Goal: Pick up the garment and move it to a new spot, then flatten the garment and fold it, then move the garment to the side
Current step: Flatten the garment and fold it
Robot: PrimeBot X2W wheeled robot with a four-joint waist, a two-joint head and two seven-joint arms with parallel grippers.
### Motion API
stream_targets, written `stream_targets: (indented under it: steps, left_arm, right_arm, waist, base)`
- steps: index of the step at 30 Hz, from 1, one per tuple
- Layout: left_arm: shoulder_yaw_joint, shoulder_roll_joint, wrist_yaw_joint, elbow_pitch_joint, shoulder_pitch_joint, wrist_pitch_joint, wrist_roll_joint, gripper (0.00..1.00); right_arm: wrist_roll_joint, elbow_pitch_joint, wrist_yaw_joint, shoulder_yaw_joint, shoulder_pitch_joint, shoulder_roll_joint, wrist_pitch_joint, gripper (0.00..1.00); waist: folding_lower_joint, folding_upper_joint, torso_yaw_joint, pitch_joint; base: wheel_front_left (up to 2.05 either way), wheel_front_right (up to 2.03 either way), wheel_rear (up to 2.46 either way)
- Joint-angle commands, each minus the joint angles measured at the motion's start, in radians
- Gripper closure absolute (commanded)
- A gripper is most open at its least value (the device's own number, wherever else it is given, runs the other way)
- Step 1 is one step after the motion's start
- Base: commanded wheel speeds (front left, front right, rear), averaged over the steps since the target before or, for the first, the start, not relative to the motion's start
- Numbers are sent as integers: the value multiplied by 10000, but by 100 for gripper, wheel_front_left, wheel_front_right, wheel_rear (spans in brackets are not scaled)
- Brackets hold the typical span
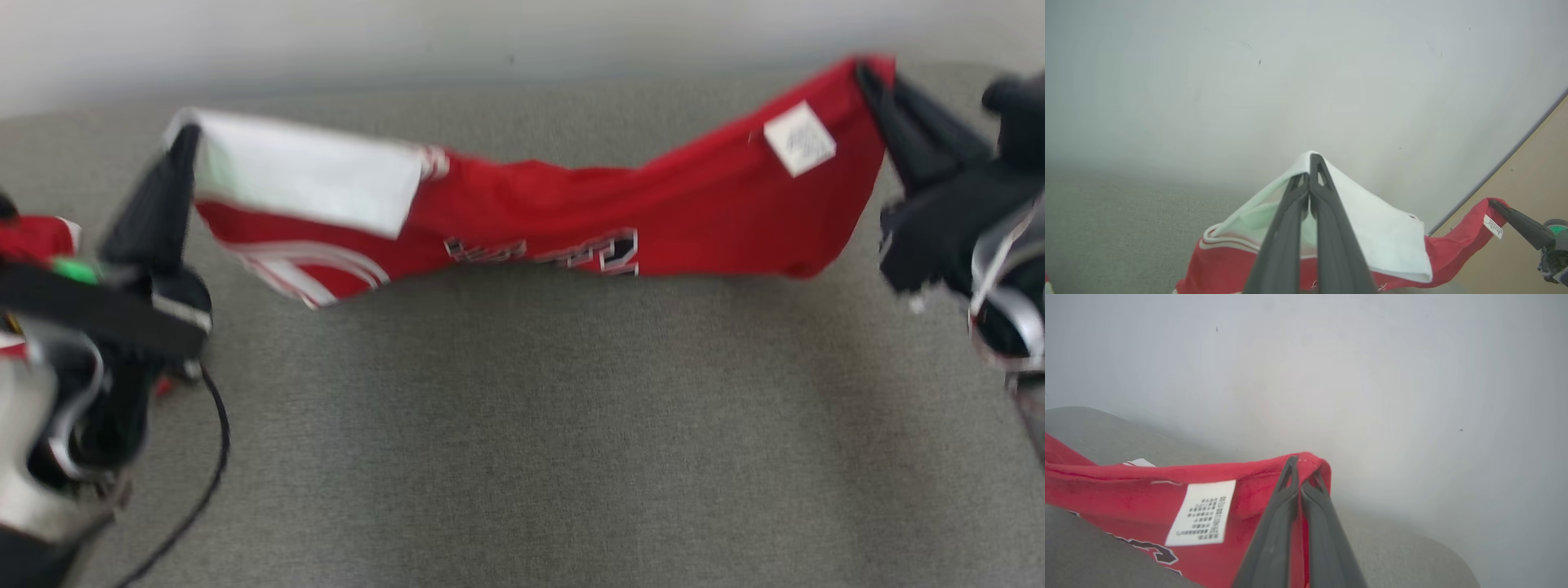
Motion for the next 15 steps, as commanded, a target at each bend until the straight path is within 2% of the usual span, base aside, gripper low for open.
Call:
stream_targets:
  steps: [1, 7, 8, 15]
  left_arm:
    - [-103, 182, 134, 97, -977, 260, 514, 100]
    - [-479, 474, 288, 312, -3735, 910, 2028, 100]
    - [-479, 474, 288, 312, -3735, 910, 2028, 100]
    - [-592, 525, 365, 664, -6469, 1094, 3362, 100]
  right_arm:
    - [152, 323, -28, 325, -1044, -81, -155, 100]
    - [538, 1139, -28, 1471, -3754, -225, -302, 100]
    - [538, 1139, -28, 1471, -3754, -225, -302, 100]
    - [1428, 2019, -28, 1642, -5957, 87, -538, 100]
  waist:
    - [-2, -1, -378, 1084]
    - [-2, -1, -767, 2306]
    - [-2, -1, -767, 2306]
    - [-2, -1, -1079, 3498]
  base:
    - [0, 0, 0]
    - [0, 0, 0]
    - [0, 0, 0]
    - [0, 0, 0]
